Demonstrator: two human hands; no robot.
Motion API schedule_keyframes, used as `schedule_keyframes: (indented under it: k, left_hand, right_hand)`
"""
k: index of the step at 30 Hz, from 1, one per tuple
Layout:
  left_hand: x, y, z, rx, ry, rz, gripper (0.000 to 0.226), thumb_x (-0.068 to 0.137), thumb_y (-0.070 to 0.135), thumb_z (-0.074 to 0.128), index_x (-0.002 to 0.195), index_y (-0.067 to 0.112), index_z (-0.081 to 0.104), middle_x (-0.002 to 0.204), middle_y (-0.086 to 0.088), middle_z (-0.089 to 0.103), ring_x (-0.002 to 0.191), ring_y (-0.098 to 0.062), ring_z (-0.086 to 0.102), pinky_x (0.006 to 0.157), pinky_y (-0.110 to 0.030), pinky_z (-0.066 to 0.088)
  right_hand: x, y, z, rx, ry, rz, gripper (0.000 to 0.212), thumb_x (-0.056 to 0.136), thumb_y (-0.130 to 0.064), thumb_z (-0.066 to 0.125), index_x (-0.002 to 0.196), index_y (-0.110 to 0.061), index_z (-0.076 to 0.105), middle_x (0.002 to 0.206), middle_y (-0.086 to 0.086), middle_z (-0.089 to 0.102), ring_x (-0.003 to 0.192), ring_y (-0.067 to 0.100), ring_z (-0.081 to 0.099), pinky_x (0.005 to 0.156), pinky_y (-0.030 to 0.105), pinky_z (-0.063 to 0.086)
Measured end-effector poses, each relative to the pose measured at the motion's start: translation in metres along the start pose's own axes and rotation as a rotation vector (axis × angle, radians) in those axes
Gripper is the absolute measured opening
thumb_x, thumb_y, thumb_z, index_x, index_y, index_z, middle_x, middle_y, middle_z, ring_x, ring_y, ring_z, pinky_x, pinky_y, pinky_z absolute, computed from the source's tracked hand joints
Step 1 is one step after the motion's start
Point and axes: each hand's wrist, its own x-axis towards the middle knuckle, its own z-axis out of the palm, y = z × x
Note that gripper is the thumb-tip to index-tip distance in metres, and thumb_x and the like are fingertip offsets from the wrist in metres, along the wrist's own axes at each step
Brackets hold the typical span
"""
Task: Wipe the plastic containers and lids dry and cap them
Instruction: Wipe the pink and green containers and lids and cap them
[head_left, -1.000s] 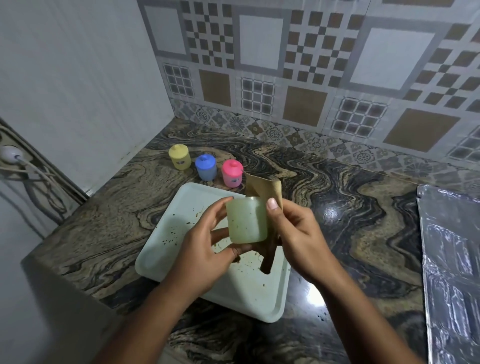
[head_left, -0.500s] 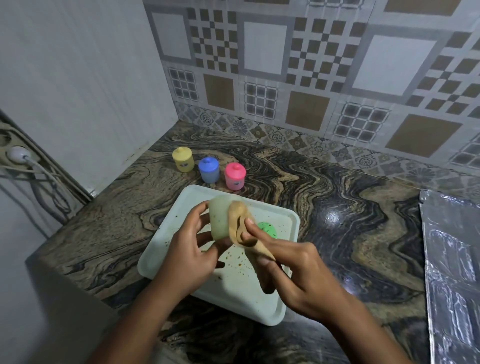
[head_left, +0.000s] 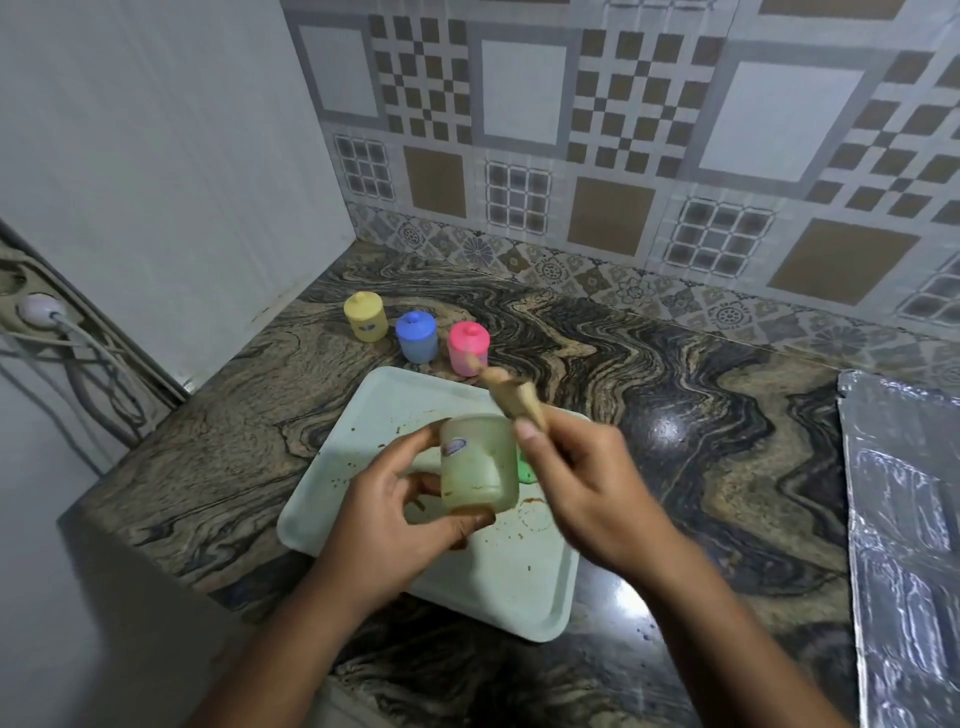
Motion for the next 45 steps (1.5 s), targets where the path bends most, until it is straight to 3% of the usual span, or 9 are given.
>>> schedule_keyframes:
  k: [3,7,13,20,24,29,37,42,45]
  left_hand:
    - [-0.001,0.003,0.001,0.09,0.021,0.009,0.066,0.063,0.028,0.091,0.122,0.04,0.063,0.123,0.01,0.067,0.098,-0.03,0.069,0.061,-0.051,0.062]
    - [0.003,0.004,-0.009,0.069,0.085,-0.005,0.064,0.069,0.02,0.087,0.126,0.029,0.061,0.117,0.011,0.069,0.096,-0.024,0.073,0.06,-0.049,0.062]
    - [0.009,0.001,-0.025,0.049,0.167,-0.018,0.068,0.062,0.007,0.086,0.111,0.042,0.055,0.125,0.012,0.065,0.099,-0.023,0.073,0.062,-0.042,0.061]
    - [0.0,0.005,-0.017,0.014,0.102,-0.028,0.09,0.067,-0.006,0.086,0.137,0.041,0.053,0.13,0.023,0.058,0.097,-0.023,0.073,0.055,-0.046,0.061]
    - [-0.004,0.001,-0.009,0.099,0.078,-0.008,0.095,0.062,0.002,0.091,0.141,0.034,0.05,0.13,0.016,0.06,0.097,-0.02,0.072,0.061,-0.045,0.062]
    - [-0.001,0.0,-0.008,0.259,0.058,0.072,0.071,0.063,0.015,0.094,0.125,0.03,0.064,0.124,0.007,0.066,0.092,-0.018,0.074,0.076,-0.045,0.062]
    - [0.001,-0.002,-0.006,0.175,0.089,0.023,0.068,0.06,0.012,0.094,0.121,0.026,0.066,0.121,0.007,0.068,0.097,-0.014,0.072,0.07,-0.049,0.062]
    - [0.007,-0.003,-0.013,0.135,0.116,-0.06,0.072,0.063,0.003,0.092,0.121,0.033,0.062,0.121,0.004,0.069,0.094,-0.016,0.074,0.061,-0.053,0.062]
    - [0.01,-0.001,-0.02,0.093,0.082,-0.089,0.069,0.058,0.014,0.089,0.114,0.042,0.058,0.13,0.017,0.061,0.097,-0.017,0.074,0.061,-0.057,0.061]
  right_hand:
    - [-0.003,0.007,0.008,-0.147,-0.123,-0.126,0.042,0.104,-0.015,0.051,0.145,-0.01,0.056,0.15,0.003,0.054,0.146,0.008,0.041,0.117,0.031,0.04]
    - [-0.018,0.009,0.017,-0.147,-0.151,-0.211,0.044,0.106,-0.027,0.047,0.146,-0.008,0.054,0.152,0.014,0.051,0.151,0.015,0.031,0.117,0.042,0.042]
    - [-0.045,0.023,0.004,-0.068,-0.201,-0.158,0.034,0.104,-0.023,0.049,0.13,-0.014,0.07,0.117,-0.025,0.071,0.117,-0.003,0.064,0.097,0.022,0.053]
    - [-0.026,0.026,-0.001,0.52,0.314,0.187,0.073,0.087,-0.066,0.065,0.089,0.007,0.066,0.076,0.025,0.06,0.075,0.031,0.053,0.066,0.053,0.042]
    - [-0.002,0.008,0.003,0.31,0.252,0.082,0.051,0.099,-0.044,0.051,0.076,0.001,0.053,0.06,0.024,0.046,0.052,0.033,0.043,0.048,0.054,0.037]
    - [0.0,0.006,0.014,-0.112,-0.123,-0.075,0.034,0.103,-0.015,0.053,0.135,-0.014,0.066,0.145,-0.009,0.056,0.126,0.006,0.06,0.102,0.02,0.048]
    - [-0.018,0.018,0.011,-0.176,-0.164,-0.202,0.04,0.103,-0.012,0.054,0.143,-0.006,0.057,0.156,0.008,0.044,0.15,0.012,0.033,0.122,0.029,0.032]
    - [-0.037,0.026,0.003,-0.19,-0.212,-0.248,0.038,0.103,-0.016,0.054,0.14,-0.01,0.061,0.144,0.0,0.061,0.139,0.009,0.051,0.114,0.025,0.043]
    - [-0.048,0.032,-0.001,0.029,-0.193,0.001,0.038,0.104,-0.039,0.05,0.122,-0.016,0.074,0.084,0.006,0.071,0.074,0.01,0.066,0.073,0.034,0.057]
